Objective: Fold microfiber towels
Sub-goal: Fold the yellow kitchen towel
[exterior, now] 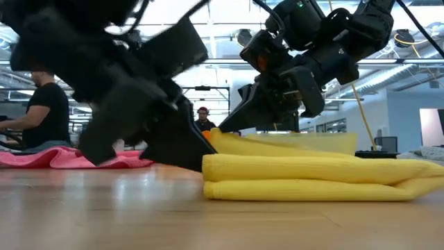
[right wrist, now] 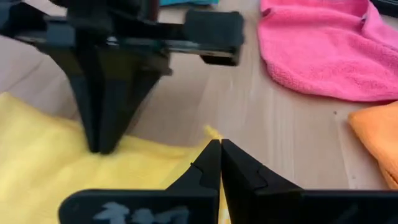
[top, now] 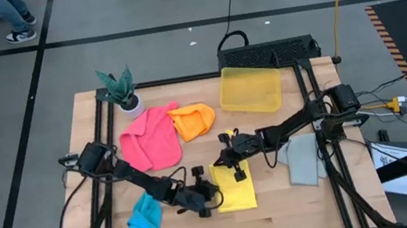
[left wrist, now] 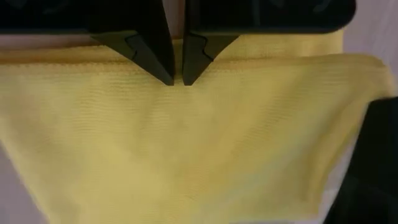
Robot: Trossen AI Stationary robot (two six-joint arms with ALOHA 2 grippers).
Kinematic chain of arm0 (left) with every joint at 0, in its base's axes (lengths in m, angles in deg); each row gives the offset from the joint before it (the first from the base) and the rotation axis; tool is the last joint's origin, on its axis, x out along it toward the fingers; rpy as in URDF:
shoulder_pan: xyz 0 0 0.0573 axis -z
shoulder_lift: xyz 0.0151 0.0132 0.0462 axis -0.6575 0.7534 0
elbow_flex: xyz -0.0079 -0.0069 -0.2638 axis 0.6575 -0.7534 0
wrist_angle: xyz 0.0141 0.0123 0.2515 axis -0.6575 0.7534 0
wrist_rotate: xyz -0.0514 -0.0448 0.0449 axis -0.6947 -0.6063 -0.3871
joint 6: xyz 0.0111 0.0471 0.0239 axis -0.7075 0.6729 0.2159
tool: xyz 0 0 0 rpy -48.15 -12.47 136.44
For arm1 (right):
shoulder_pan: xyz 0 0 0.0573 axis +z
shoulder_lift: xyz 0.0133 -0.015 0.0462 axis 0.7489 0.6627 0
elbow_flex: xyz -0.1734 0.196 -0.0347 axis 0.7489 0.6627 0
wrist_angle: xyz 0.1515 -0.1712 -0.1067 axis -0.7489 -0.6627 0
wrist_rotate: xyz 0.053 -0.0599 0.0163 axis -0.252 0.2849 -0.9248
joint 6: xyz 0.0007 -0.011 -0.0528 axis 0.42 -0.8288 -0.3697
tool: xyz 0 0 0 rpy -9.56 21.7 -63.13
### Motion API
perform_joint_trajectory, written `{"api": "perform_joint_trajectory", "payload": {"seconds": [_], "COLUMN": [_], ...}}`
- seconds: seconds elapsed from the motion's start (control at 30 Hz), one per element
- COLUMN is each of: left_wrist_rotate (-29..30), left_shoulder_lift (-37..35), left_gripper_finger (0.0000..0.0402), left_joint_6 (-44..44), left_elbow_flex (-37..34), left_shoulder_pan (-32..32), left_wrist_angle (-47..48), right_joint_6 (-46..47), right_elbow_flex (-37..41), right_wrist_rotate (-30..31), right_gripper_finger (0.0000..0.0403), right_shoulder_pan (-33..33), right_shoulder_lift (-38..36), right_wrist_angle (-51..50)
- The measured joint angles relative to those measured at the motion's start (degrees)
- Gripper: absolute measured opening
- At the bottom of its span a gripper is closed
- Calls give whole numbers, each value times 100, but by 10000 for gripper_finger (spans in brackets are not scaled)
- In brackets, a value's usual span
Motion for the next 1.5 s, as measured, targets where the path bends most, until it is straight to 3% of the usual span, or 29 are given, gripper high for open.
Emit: {"api": "perform_joint_trajectory", "payload": {"seconds": [0.17,0.33,0.47,0.6,0.7,0.83,0.97,1.17,1.23,1.4,1.5], "left_wrist_rotate": [40,194,552,894,942,1023,1215,1552,1490,279,-17], "left_shoulder_lift": [12,10,-184,-625,-1040,-1393,-1486,-1446,-1448,-1451,-1451], "left_gripper_finger": [35,35,35,35,35,35,35,35,35,36,48], "left_joint_6": [-149,252,62,-236,-258,-219,-134,883,1290,2024,2295], "left_elbow_flex": [18,20,17,-25,-26,-10,-8,-10,-10,-8,-8], "left_shoulder_pan": [-42,-42,92,373,564,748,796,802,779,570,471], "left_wrist_angle": [332,575,1465,2246,2294,2215,1964,850,484,320,314], "right_joint_6": [-1,43,583,1219,1293,631,55,-714,-856,-890,-890], "right_elbow_flex": [1,2,21,97,98,98,94,94,94,94,94], "right_wrist_rotate": [60,1015,1817,1951,2172,2692,2691,2699,2698,2697,2696], "right_gripper_finger": [0,0,0,0,0,0,0,0,0,0,0], "right_shoulder_pan": [132,477,898,1424,1838,2185,2198,1991,1956,1916,1916], "right_shoulder_lift": [-33,-274,-493,-494,-488,-488,-489,-488,-488,-488,-488], "right_wrist_angle": [-280,-994,-1684,-1722,-1447,-486,154,516,661,731,709]}}
